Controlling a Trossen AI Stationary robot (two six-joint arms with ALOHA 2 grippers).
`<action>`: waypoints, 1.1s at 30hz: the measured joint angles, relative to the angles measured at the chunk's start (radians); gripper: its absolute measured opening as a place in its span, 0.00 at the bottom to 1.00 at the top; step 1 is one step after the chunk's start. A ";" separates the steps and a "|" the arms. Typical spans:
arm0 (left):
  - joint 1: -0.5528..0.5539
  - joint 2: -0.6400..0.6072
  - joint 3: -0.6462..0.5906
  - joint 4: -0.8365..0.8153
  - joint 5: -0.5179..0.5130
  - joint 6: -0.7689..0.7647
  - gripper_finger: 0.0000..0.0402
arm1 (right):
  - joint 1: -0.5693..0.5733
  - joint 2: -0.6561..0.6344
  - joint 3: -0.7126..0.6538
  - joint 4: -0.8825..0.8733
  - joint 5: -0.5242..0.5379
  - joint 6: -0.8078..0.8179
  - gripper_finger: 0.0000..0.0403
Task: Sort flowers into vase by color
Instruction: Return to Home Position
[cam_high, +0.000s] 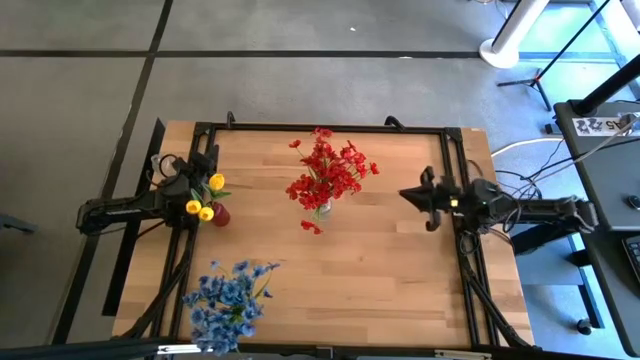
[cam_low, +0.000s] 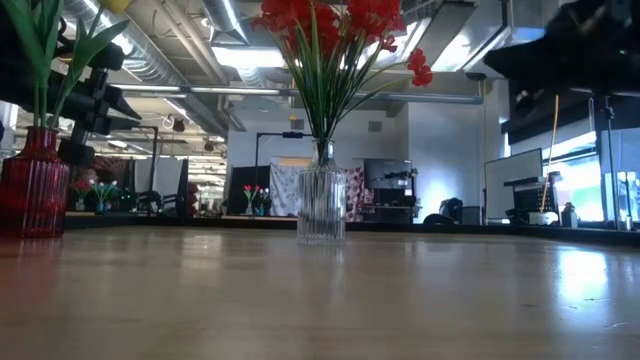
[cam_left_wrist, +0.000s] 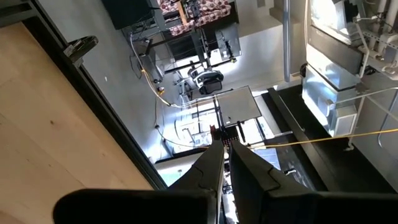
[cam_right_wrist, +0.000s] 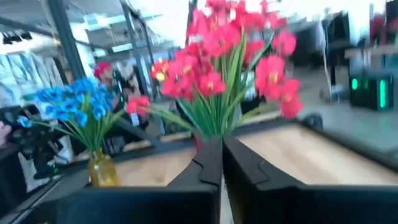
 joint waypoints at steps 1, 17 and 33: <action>0.000 0.000 0.000 0.000 0.000 0.000 0.06 | 0.001 -0.049 -0.019 -0.008 0.007 -0.016 0.03; 0.000 0.000 0.000 0.000 0.000 0.000 0.06 | 0.288 -0.335 -0.079 -0.261 0.369 -0.239 0.02; 0.000 0.000 0.000 0.000 0.000 0.000 0.06 | 0.209 -0.327 -0.081 -0.356 0.267 -0.312 0.01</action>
